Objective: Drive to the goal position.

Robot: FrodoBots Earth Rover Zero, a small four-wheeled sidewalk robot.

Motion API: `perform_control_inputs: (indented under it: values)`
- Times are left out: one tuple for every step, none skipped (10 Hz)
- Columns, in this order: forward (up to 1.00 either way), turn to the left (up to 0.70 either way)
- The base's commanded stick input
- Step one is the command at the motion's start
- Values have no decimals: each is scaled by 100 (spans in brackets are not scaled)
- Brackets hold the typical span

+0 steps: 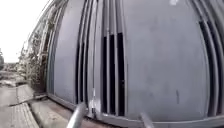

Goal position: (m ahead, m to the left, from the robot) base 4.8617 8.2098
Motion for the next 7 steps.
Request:
perform_control_inputs:
  values:
    - [0,70]
    - [0,70]
    - [0,70]
    - [0,70]
    - [0,70]
    - [0,70]
    - [0,70]
